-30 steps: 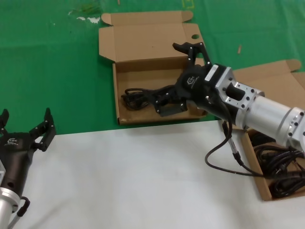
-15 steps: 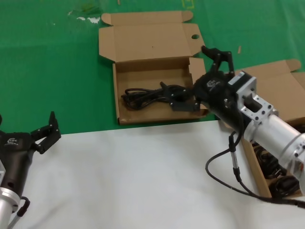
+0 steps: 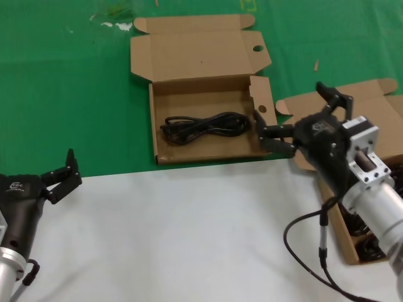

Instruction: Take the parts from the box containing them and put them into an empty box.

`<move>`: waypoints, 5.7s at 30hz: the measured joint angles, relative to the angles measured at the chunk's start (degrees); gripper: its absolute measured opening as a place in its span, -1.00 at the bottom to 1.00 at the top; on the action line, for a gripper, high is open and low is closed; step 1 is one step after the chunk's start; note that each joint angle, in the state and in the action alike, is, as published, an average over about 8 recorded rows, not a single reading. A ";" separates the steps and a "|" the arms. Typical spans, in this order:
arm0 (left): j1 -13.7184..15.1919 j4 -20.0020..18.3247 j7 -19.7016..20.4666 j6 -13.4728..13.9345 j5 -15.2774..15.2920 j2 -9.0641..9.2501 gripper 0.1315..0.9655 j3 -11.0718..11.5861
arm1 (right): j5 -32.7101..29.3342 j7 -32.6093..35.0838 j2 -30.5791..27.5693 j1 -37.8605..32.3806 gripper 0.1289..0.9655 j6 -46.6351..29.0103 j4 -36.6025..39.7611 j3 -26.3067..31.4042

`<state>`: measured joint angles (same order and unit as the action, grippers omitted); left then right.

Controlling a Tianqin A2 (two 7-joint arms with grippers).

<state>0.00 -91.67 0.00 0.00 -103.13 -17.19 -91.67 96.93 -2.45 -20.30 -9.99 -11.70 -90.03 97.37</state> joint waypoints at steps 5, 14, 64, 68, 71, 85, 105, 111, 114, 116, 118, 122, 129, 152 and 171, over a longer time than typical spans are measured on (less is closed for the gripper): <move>0.00 0.00 0.00 0.00 0.00 0.00 0.99 0.00 | 2.01 0.80 1.01 3.24 1.00 3.79 -0.54 -1.85; 0.00 0.00 0.00 0.00 0.00 0.00 1.00 0.00 | 4.92 1.95 2.47 7.93 1.00 9.29 -1.31 -4.53; 0.00 0.00 0.00 0.00 0.00 0.00 1.00 0.00 | 5.19 2.05 2.61 8.37 1.00 9.81 -1.38 -4.77; 0.00 0.00 0.00 0.00 0.00 0.00 1.00 0.00 | 5.19 2.05 2.61 8.37 1.00 9.81 -1.38 -4.77; 0.00 0.00 0.00 0.00 0.00 0.00 1.00 0.00 | 5.19 2.05 2.61 8.37 1.00 9.81 -1.38 -4.77; 0.00 0.00 0.00 0.00 0.00 0.00 1.00 0.00 | 5.19 2.05 2.61 8.37 1.00 9.81 -1.38 -4.77; 0.00 0.00 0.00 0.00 0.00 0.00 1.00 0.00 | 5.19 2.05 2.61 8.37 1.00 9.81 -1.38 -4.77; 0.00 0.00 0.00 0.00 0.00 0.00 1.00 0.00 | 5.19 2.05 2.61 8.37 1.00 9.81 -1.38 -4.77; 0.00 0.00 0.00 0.00 0.00 0.00 1.00 0.00 | 5.19 2.05 2.61 8.37 1.00 9.81 -1.38 -4.77; 0.00 0.00 0.00 0.00 0.00 0.00 1.00 0.00 | 5.19 2.05 2.61 8.37 1.00 9.81 -1.38 -4.77; 0.00 0.00 0.00 0.00 0.00 0.00 1.00 0.00 | 5.19 2.05 2.61 8.37 1.00 9.81 -1.38 -4.77; 0.00 0.00 0.00 0.00 0.00 0.00 1.00 0.00 | 5.19 2.05 2.61 8.37 1.00 9.81 -1.38 -4.77; 0.00 0.00 0.00 0.00 0.00 0.00 1.00 0.00 | 5.19 2.05 2.61 8.37 1.00 9.81 -1.38 -4.77; 0.00 0.00 0.00 0.00 0.00 0.00 1.00 0.00 | 5.19 2.05 2.61 8.37 1.00 9.81 -1.38 -4.77; 0.00 0.00 0.00 0.00 0.00 0.00 1.00 0.00 | 5.19 2.05 2.61 8.37 1.00 9.81 -1.38 -4.77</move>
<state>0.00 -91.67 0.00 0.00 -103.13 -17.19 -91.67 102.13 -0.40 -17.69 -1.62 -1.90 -91.41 92.60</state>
